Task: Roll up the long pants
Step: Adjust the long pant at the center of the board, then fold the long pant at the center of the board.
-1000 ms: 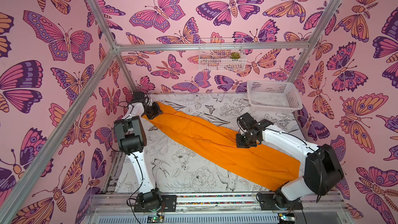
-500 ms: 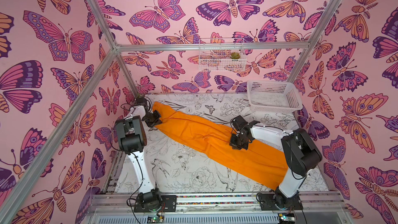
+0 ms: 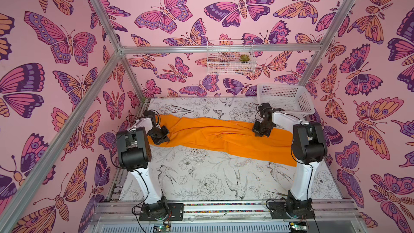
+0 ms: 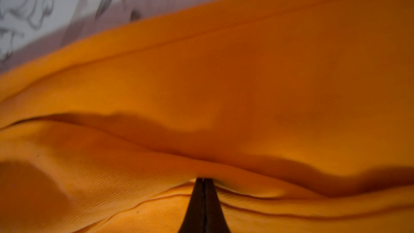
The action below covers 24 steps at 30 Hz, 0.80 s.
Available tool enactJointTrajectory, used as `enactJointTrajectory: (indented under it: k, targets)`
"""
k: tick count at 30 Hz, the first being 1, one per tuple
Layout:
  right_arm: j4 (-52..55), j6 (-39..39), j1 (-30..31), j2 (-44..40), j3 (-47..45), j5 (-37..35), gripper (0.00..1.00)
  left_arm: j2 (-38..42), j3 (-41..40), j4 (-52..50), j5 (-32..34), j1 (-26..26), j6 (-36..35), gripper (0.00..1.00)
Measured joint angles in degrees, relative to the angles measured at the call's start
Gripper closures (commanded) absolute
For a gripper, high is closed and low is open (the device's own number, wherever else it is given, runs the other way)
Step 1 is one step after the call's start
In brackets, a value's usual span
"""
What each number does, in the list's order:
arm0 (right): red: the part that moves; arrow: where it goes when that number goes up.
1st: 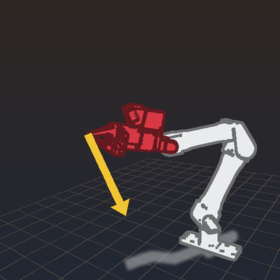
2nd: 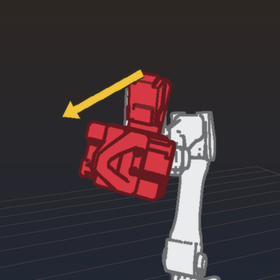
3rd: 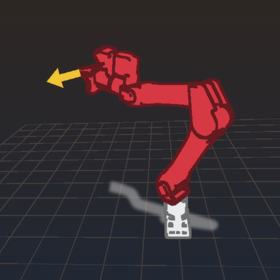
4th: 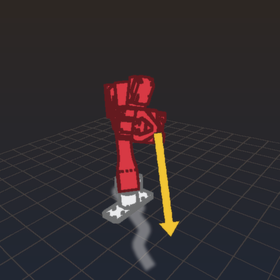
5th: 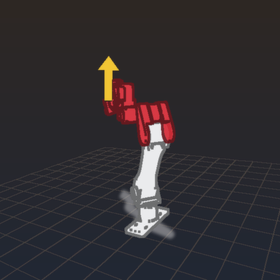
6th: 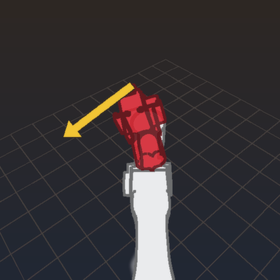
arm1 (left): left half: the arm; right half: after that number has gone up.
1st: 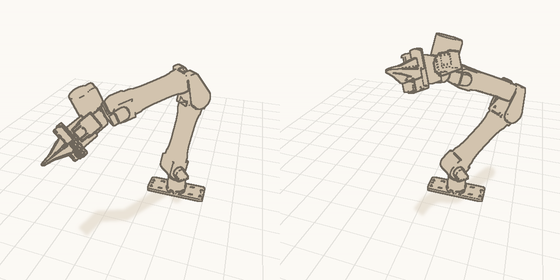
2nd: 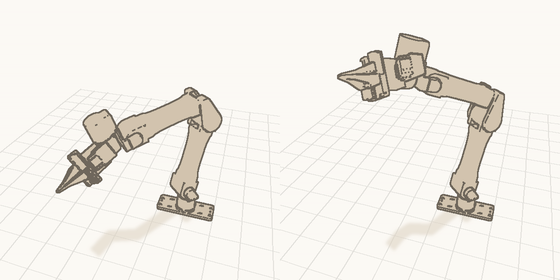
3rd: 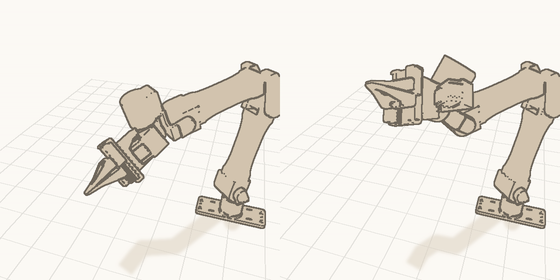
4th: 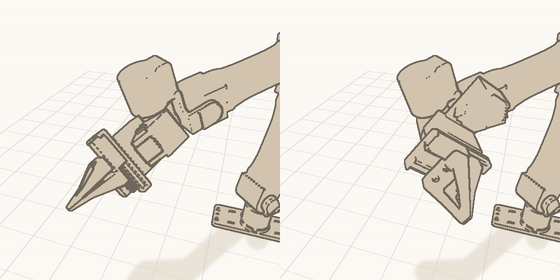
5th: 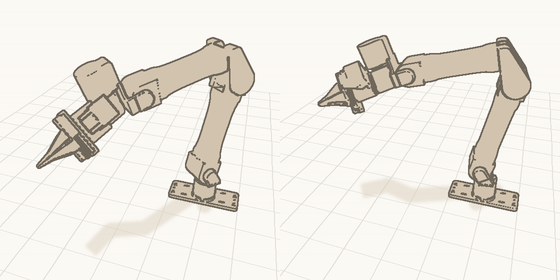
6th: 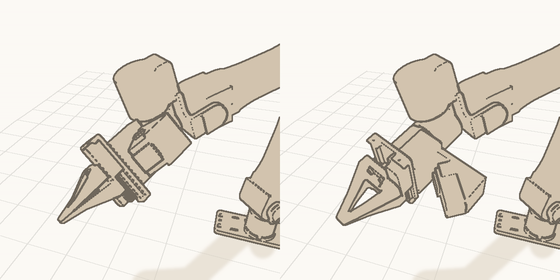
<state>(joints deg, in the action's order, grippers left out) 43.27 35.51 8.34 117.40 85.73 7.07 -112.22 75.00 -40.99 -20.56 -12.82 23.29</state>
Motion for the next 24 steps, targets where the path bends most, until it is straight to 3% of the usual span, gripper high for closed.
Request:
enactJointTrajectory:
  k: [5, 9, 12, 15, 19, 24]
  targets:
    - [4.7, -6.6, -1.7, 0.9, 5.7, -5.3, 1.0, 1.6, -0.6, -1.8, 0.9, 0.1, -0.3, 1.0]
    - [5.4, -11.6, -1.1, -6.6, 0.8, -6.7, 0.74, 4.4, 0.4, -4.0, 1.1, 0.4, -0.3, 0.98]
    - [6.1, -15.5, -0.2, -14.3, -3.0, -6.0, 0.7, 6.5, 4.5, -4.9, 1.4, 2.2, -0.4, 0.81]
    - [7.3, -19.6, 1.8, -17.4, -3.2, -5.3, 0.69, 7.2, 10.5, -4.8, 1.1, 6.0, -0.8, 0.72]
    - [9.7, -24.4, 4.3, -13.0, -0.9, -4.5, 0.68, 5.8, 15.6, -4.3, -1.1, 9.5, -1.3, 0.73]
    - [10.6, -28.3, 5.7, -5.6, 0.8, -3.6, 0.68, 0.8, 16.5, -4.1, -3.2, 9.7, -1.2, 0.74]
